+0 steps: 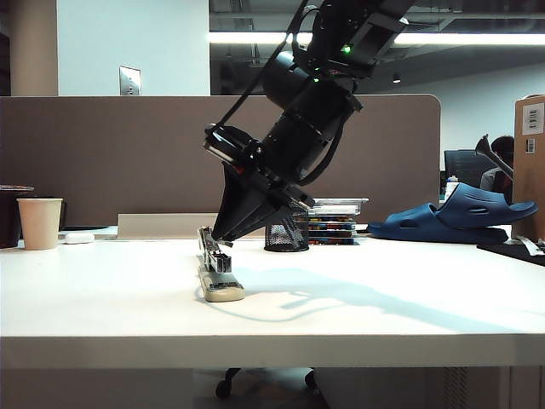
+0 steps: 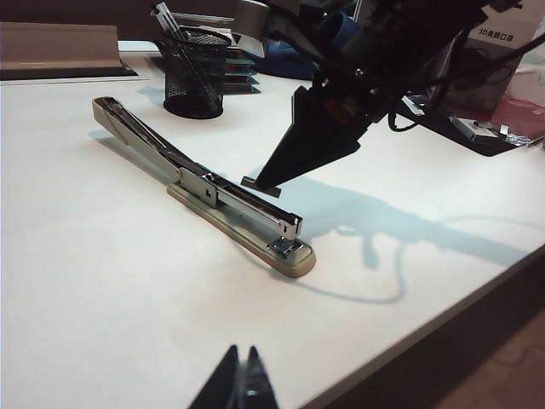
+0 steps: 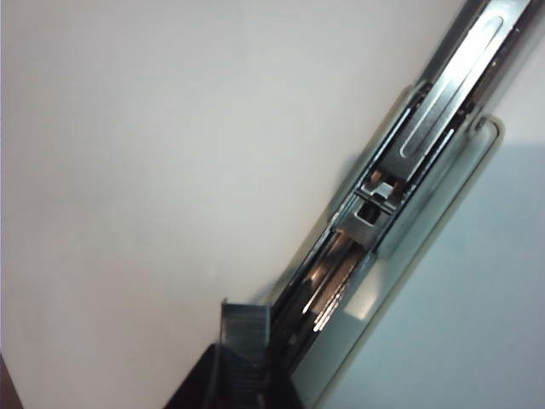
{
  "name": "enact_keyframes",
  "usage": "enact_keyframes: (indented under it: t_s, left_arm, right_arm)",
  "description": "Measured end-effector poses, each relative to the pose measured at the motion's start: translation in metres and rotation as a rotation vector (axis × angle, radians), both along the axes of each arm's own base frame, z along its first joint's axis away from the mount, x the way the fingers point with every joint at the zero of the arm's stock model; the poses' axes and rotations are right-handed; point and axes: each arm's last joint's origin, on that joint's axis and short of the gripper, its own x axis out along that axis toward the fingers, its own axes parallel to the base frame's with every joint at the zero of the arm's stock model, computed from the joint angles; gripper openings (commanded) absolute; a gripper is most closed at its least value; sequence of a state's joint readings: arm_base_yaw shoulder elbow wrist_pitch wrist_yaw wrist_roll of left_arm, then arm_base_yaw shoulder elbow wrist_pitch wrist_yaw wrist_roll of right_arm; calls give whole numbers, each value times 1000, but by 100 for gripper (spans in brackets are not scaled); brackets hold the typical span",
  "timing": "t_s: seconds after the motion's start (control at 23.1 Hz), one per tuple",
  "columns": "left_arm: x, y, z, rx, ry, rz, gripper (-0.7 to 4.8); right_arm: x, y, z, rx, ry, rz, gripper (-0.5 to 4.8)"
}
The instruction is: Pick up a set of staples and put them into the open stapler.
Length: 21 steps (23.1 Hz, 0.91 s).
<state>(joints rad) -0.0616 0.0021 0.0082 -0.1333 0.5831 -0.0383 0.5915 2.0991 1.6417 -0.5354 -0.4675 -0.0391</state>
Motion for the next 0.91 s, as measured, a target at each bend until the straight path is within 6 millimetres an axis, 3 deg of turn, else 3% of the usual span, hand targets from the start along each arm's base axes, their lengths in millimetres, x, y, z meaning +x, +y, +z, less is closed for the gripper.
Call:
enact_keyframes:
  t_s: [0.91]
  left_arm:
    - [0,0,0,0,0,0,-6]
  right_arm:
    - [0,3,0,-36,17,-131,40]
